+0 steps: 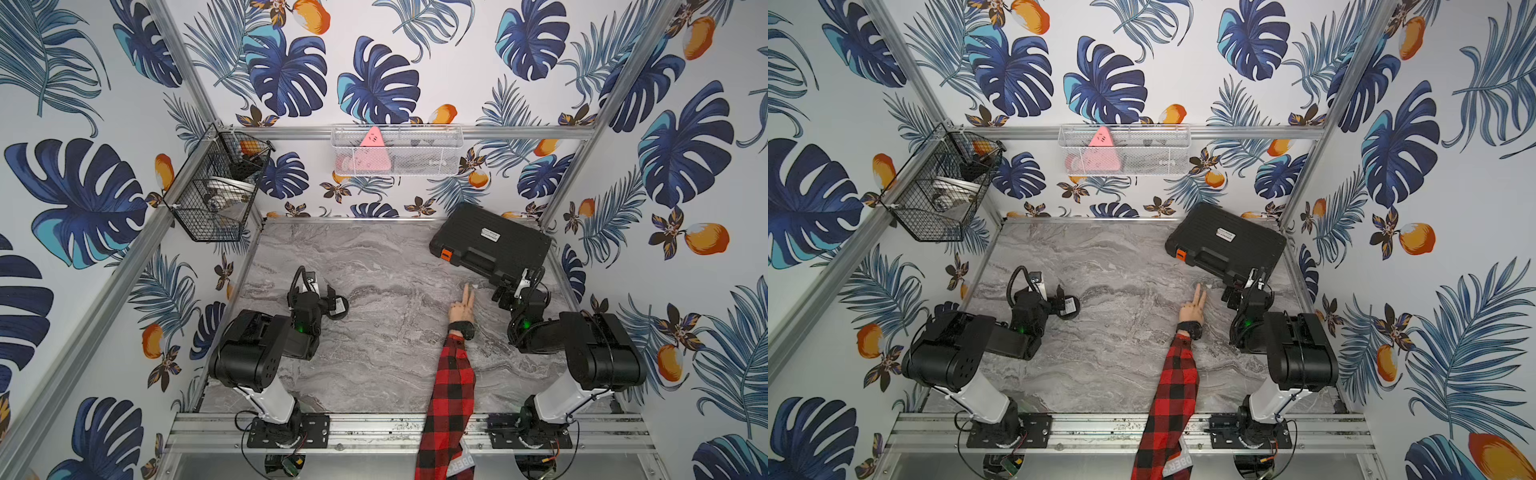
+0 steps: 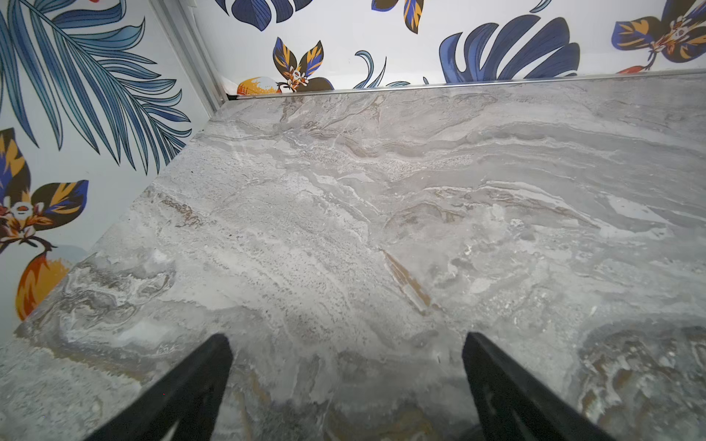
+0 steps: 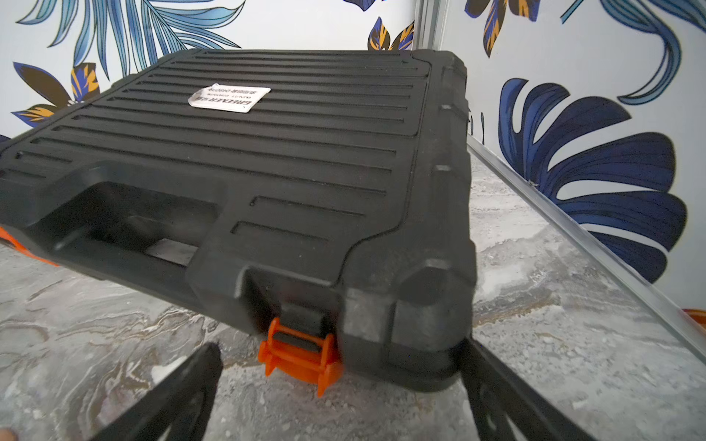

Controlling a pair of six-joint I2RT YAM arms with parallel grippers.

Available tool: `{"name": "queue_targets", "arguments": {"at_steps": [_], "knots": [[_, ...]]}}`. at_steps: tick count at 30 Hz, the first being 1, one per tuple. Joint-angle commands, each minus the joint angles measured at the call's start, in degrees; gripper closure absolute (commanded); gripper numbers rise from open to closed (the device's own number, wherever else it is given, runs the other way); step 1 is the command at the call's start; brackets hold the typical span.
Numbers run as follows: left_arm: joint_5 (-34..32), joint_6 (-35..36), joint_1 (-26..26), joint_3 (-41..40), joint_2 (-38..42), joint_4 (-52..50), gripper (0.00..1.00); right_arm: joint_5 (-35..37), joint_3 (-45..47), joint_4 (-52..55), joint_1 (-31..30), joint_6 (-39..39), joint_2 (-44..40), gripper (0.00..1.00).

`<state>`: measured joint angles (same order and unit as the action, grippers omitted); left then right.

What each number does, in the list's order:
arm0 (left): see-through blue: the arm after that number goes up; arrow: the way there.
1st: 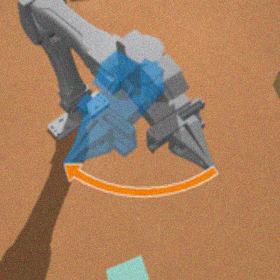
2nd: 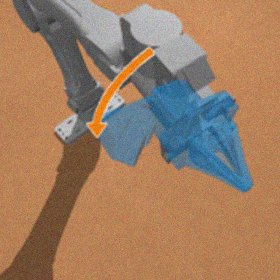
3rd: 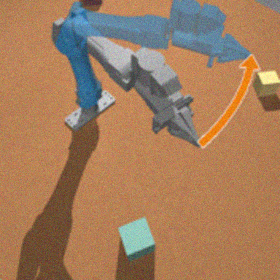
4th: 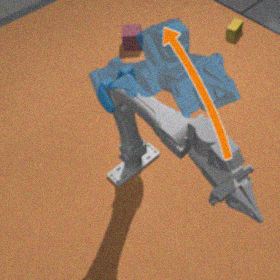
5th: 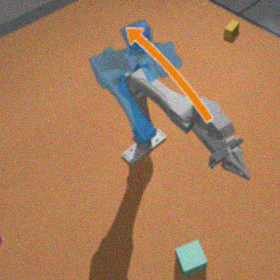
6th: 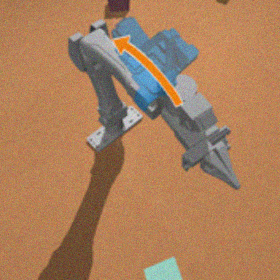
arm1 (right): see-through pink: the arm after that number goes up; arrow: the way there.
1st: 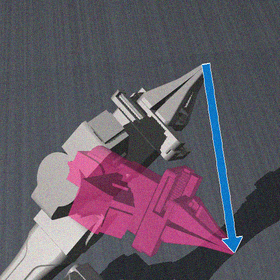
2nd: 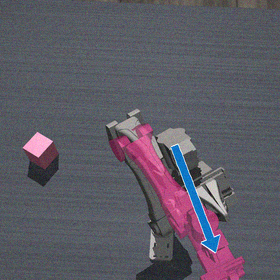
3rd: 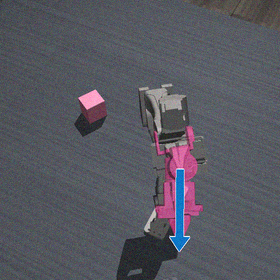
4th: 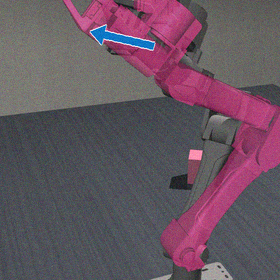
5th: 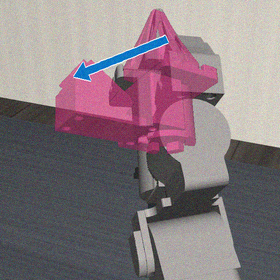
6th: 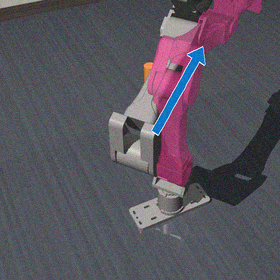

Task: Take off the watch
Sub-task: Adjust the hand at the center of the board.

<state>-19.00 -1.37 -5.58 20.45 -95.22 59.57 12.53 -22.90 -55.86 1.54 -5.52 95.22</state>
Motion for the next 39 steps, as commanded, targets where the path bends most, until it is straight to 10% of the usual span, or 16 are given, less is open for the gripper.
{"name": "queue_targets", "arguments": {"at_steps": [1,23,39], "knots": [[0.4,0.6,0.1,-0.2,0.3,1.6,0.01,-3.0,-0.2,0.2,-0.2,0.1,0.1,0.0],[-7.3,2.8,-4.0,-2.8,0.4,7.5,0.01,-0.3,-0.1,0.2,-0.5,-0.3,-1.0,0.0],[-6.1,4.1,-5.0,-5.3,1.1,12.0,0.01,4.3,-11.5,28.5,-6.1,-0.3,-11.4,0.0]]}}
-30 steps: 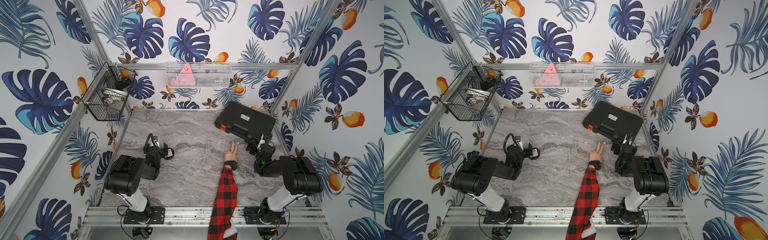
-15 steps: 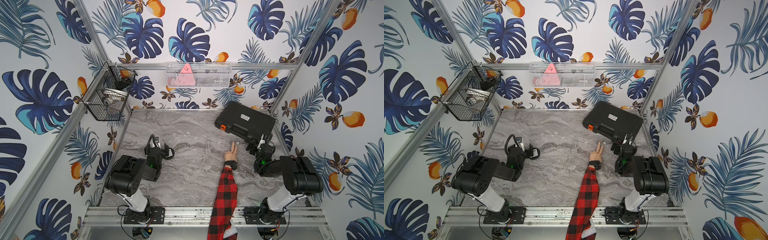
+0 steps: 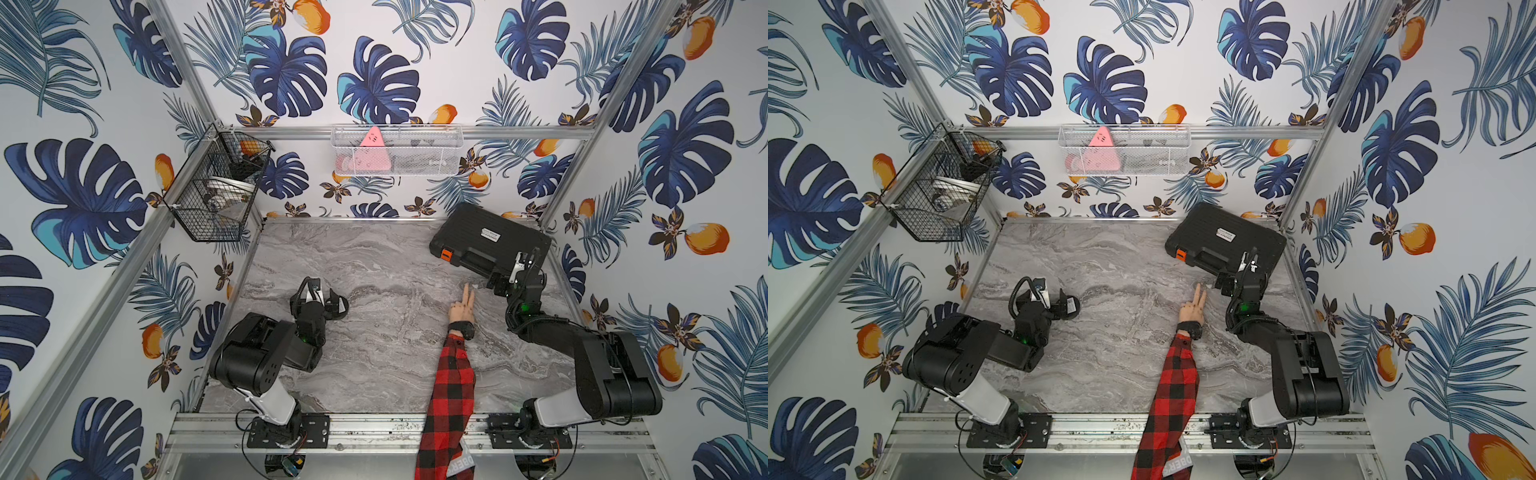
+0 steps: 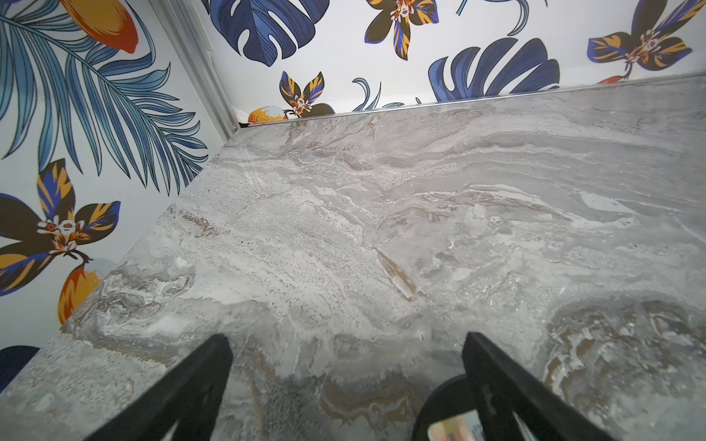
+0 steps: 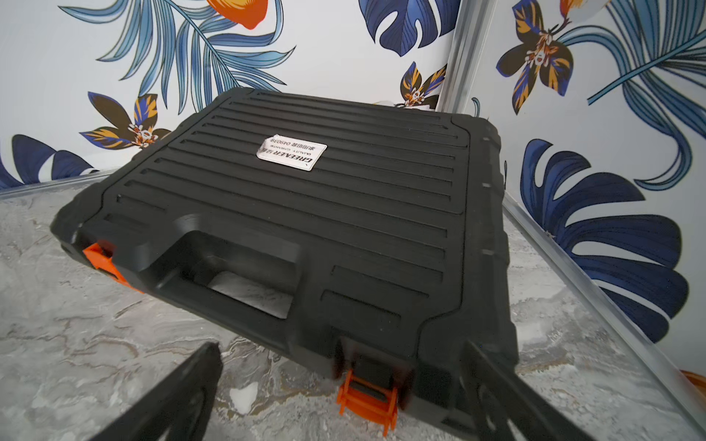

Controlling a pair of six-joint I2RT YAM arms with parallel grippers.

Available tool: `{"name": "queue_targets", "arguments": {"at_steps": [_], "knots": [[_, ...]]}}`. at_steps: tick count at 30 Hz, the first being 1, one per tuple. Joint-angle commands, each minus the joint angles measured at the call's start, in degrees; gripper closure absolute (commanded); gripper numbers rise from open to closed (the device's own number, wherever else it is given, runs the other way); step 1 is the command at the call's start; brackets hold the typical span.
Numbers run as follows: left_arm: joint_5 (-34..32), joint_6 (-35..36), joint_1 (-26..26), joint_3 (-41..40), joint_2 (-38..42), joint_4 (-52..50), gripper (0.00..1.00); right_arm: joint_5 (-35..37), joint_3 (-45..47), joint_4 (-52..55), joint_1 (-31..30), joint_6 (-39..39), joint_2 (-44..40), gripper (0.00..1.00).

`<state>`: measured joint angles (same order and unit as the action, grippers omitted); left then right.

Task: Take off the watch
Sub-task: Adjust the hand at the center of the board.

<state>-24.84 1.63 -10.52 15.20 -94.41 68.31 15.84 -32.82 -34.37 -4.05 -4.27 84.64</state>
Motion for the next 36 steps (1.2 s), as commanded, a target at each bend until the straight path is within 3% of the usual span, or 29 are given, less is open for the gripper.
{"name": "queue_targets", "arguments": {"at_steps": [1,13,17,21,26,29,33,36], "knots": [[-0.3,1.2,0.0,-0.2,0.2,3.4,0.01,0.7,-2.4,8.9,-0.6,-2.9,-1.3,0.0],[0.4,0.0,1.2,2.3,2.4,-3.3,0.01,-8.7,-11.9,29.2,-3.3,-12.5,-4.7,0.02],[0.4,-0.7,1.1,7.1,8.9,-19.0,0.01,-11.2,-13.0,32.4,-4.6,-14.3,-4.7,0.02],[-0.3,-0.7,0.7,11.3,10.5,-27.1,0.01,-11.9,-14.2,35.8,-6.7,-15.6,-4.1,0.03],[-5.1,-1.6,-4.0,20.1,11.6,-41.2,0.01,-14.1,-16.8,41.3,-7.8,-17.4,-3.0,0.04],[-8.2,-6.8,-6.3,27.4,11.6,-49.3,0.01,-16.3,-18.2,44.4,-7.8,-18.7,-2.5,0.05],[-4.4,-21.1,-6.7,44.2,7.1,-75.1,0.01,-18.4,-21.2,50.7,-7.8,-20.6,-2.0,0.08],[1.7,-30.4,-6.7,52.8,2.1,-87.5,0.01,-19.5,-20.7,51.8,-7.8,-21.3,-2.9,0.08]]}}
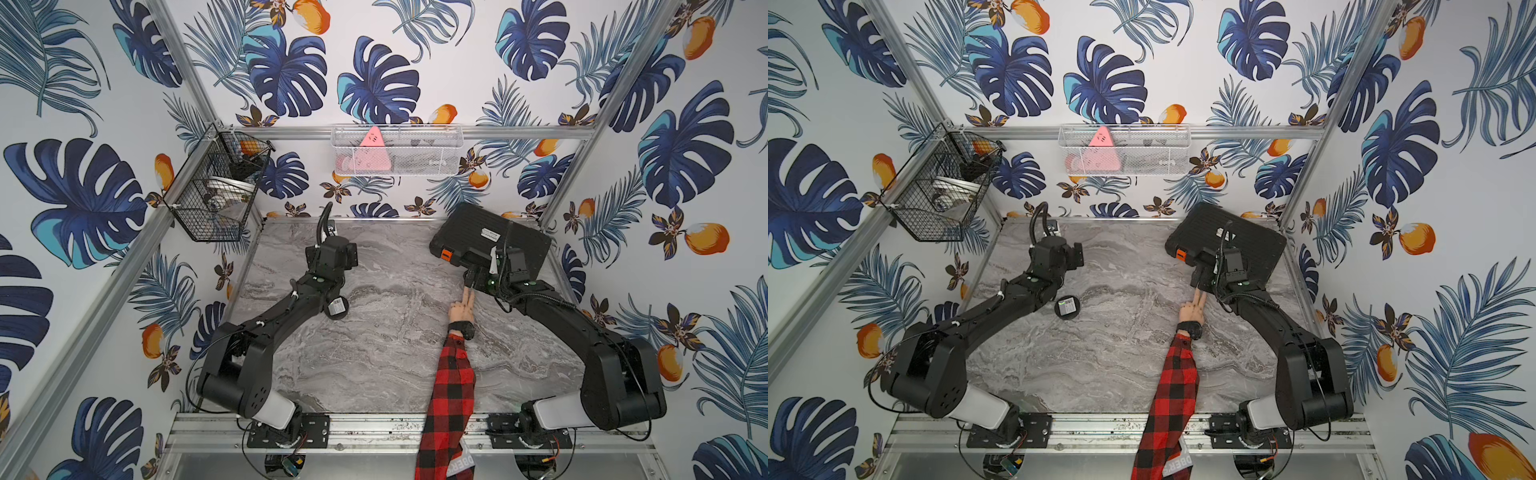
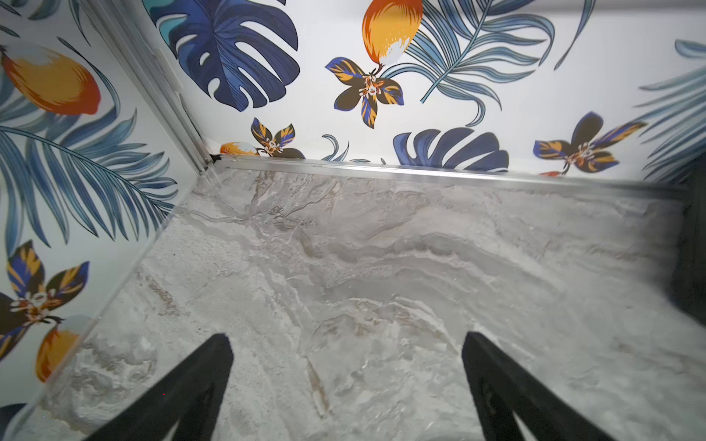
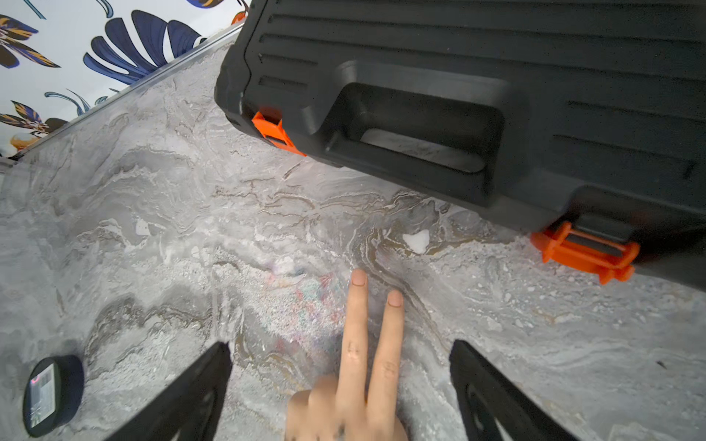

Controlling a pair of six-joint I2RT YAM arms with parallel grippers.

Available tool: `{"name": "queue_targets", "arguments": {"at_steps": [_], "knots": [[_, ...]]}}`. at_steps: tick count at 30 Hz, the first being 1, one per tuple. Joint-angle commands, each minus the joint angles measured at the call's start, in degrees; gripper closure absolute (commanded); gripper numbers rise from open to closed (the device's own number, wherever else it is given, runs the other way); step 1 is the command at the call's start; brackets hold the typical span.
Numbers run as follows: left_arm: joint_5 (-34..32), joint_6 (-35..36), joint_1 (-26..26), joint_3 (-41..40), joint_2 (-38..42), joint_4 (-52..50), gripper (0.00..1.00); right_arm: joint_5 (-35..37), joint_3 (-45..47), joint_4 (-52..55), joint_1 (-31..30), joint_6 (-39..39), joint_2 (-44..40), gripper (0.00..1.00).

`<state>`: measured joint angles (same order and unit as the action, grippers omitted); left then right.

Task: Take off the watch
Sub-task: Adjust the hand at the center of the board.

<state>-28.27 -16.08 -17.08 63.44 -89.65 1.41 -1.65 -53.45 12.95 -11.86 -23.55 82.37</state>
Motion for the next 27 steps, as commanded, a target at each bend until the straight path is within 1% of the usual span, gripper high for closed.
{"name": "queue_targets", "arguments": {"at_steps": [1,4,7,10,13,16,18,20,23,27], "knots": [[8.3,-13.4,-0.4,6.0,-3.6,-22.5,0.01,-2.4,0.4,4.6,0.0,-2.2,-0.9,0.08],[14.2,-12.8,-2.2,6.4,-4.0,-23.7,0.01,-3.3,0.6,6.1,0.1,-1.9,-0.7,0.08],[16.7,-11.6,-5.8,8.1,-4.4,-26.8,0.01,-4.2,0.1,8.6,0.1,-0.8,-0.1,0.08],[17.7,-11.2,-11.3,11.3,-5.9,-32.0,0.01,-4.0,0.0,10.3,0.4,0.5,-0.1,0.07],[20.2,-11.7,-17.8,13.1,-6.9,-34.4,0.01,-3.2,-0.3,11.5,1.7,1.3,-0.2,0.06],[21.3,-13.4,-24.7,12.9,-7.2,-34.2,0.01,-3.3,0.0,11.3,3.8,1.5,-0.1,0.06],[22.1,-14.8,-29.0,13.1,-7.8,-33.5,0.01,-5.7,0.6,10.3,5.7,0.3,0.2,0.06],[22.9,-16.3,-32.2,13.7,-8.8,-33.1,0.01,-8.3,1.0,9.3,7.7,-0.9,0.3,0.06],[24.9,-18.4,-36.0,14.4,-10.5,-31.5,0.01,-9.5,0.9,8.9,9.6,-1.3,0.2,0.06],[28.2,-20.4,-40.7,17.1,-14.9,-30.1,0.01,-10.8,1.0,8.4,9.9,-1.7,-0.2,0.06]]}}
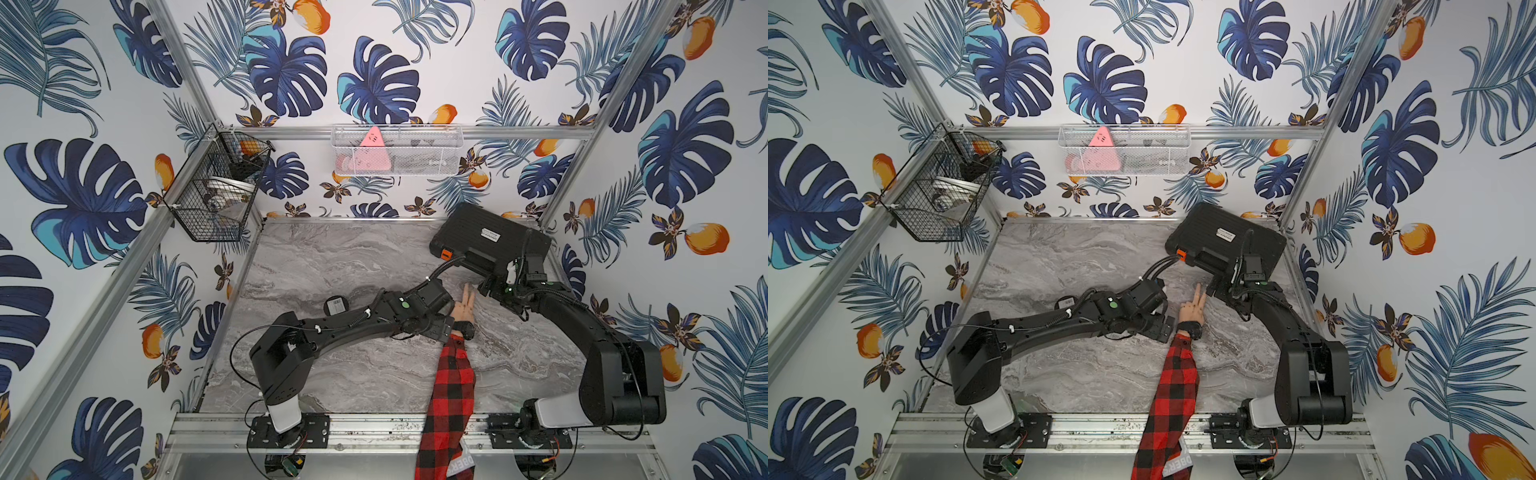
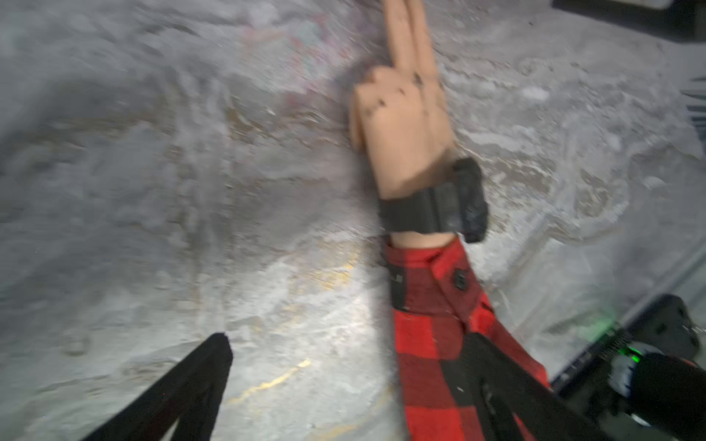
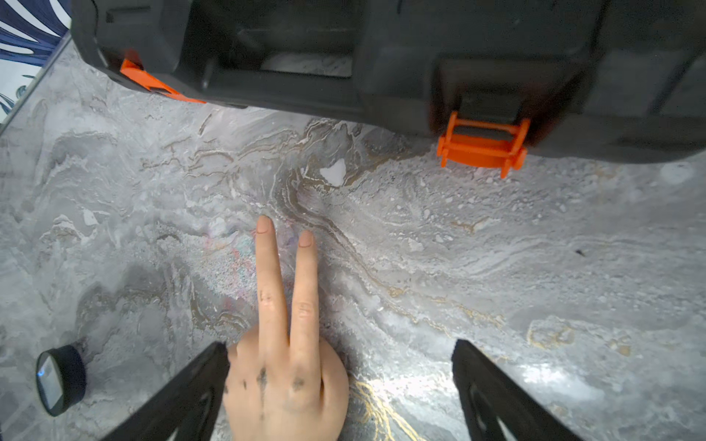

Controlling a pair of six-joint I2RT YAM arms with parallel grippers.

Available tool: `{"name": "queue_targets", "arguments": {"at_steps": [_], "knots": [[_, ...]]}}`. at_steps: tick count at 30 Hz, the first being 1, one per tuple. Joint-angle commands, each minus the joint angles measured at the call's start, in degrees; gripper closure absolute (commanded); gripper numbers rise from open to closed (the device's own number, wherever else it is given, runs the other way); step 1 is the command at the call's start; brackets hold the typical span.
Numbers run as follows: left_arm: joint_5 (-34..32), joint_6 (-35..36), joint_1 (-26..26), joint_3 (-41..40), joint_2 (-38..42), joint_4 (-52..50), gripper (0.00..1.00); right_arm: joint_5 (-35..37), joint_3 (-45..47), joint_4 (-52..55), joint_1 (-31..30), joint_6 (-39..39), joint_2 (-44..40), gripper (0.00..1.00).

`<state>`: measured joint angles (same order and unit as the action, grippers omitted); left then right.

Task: Take off the watch
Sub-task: Adjust the hand at the center of the board.

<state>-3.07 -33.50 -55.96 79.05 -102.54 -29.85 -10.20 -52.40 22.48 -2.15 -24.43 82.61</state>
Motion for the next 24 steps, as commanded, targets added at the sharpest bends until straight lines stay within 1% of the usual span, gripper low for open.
{"name": "queue_targets", "arguments": {"at_steps": [1,3,4,6,9,12,17,21,24], "knots": [[3.5,-3.4,-2.8,2.3,-3.4,1.1,0.01,-2.5,-0.1,-1.3,0.2,-0.9,-0.4,0.06],[5.0,-4.2,-4.6,2.6,-5.1,2.7,0.01,-2.6,-0.2,-1.1,0.3,-0.9,-0.4,0.06],[5.1,-4.2,-5.3,3.0,-5.8,2.9,0.05,-2.6,-0.3,-1.1,0.4,-0.9,-0.5,0.06],[3.6,-3.9,-6.4,4.4,-7.6,1.8,0.06,-2.7,-0.1,-1.2,0.4,-1.0,-0.8,0.06],[1.1,-3.5,-6.5,5.9,-9.8,0.7,0.06,-3.2,0.0,-1.2,0.4,-1.1,-1.0,0.06],[-0.2,-4.0,-6.5,5.9,-11.3,2.1,0.06,-3.2,0.2,-1.2,0.4,-1.2,-1.2,0.06],[-3.3,-2.7,-6.5,9.1,-15.5,-0.1,0.08,-3.1,0.3,-1.0,0.4,-1.1,-1.3,0.06],[-3.0,-2.2,-6.4,9.7,-17.9,0.3,0.12,-3.3,0.3,-1.1,0.4,-1.1,-1.1,0.06],[-2.0,-2.1,-6.4,8.7,-18.5,1.7,0.17,-3.4,0.3,-1.0,0.4,-1.1,-0.7,0.06]]}}
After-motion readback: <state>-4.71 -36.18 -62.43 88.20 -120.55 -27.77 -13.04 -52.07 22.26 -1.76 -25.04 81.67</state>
